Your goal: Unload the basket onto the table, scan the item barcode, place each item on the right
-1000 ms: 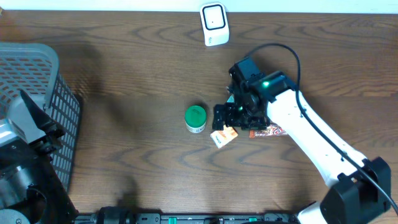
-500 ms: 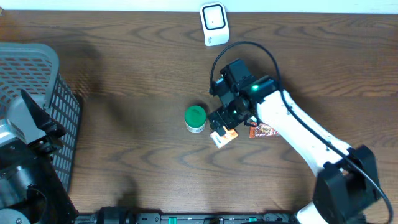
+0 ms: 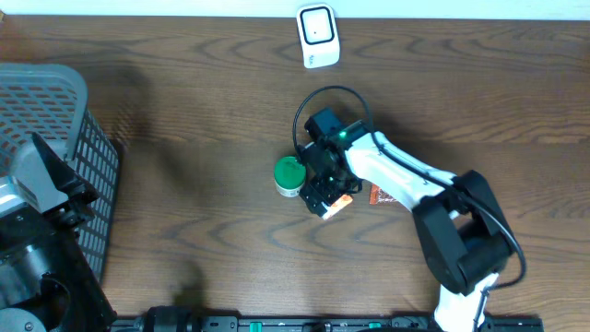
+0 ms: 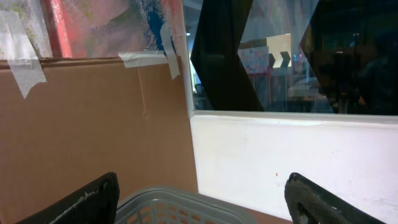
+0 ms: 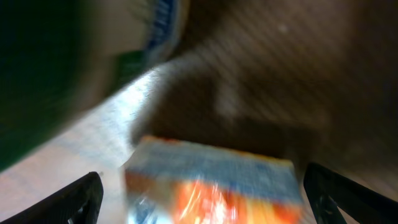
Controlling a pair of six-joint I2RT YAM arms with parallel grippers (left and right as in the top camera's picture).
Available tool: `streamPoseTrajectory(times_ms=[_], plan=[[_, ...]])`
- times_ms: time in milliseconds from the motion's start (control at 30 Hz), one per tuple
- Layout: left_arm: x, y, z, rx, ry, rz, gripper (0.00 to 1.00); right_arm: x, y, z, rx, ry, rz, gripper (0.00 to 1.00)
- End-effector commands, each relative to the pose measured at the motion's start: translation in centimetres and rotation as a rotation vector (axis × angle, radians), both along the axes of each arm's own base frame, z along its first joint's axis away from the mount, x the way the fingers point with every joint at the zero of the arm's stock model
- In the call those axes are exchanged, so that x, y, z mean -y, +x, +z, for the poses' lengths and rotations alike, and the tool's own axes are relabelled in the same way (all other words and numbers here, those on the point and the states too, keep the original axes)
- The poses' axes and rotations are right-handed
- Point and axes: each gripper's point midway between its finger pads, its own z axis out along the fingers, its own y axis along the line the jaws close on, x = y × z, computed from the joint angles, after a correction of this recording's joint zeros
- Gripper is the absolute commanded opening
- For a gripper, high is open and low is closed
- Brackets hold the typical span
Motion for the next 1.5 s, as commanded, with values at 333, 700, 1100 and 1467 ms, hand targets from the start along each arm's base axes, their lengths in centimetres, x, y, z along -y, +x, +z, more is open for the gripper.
streamPoseTrajectory(times_ms=[333, 700, 1100, 1467], plan=[[0.0, 0.0, -0.3, 0.006, -0.013, -0.005, 0.85, 0.9, -1.5, -3.3, -0.097, -0.070, -0.050, 0.98], [0.0, 0.0, -0.4, 0.005, -0.013, -0.005, 0.85, 1.1, -0.6, -2.9, -0.100, -0.075, -0.194, 0.63], [0.0, 0.0, -0.4, 0.005, -0.013, -0.005, 0.85, 3.9, 3.9, -2.1, -0.088, -0.055, -0.629, 0.96], [0.8, 0.4, -0.3, 0.004, 0.001, -0.053, 0.85, 3.6, 3.2, -1.9, -0.144, -0.037, -0.661, 0.99]])
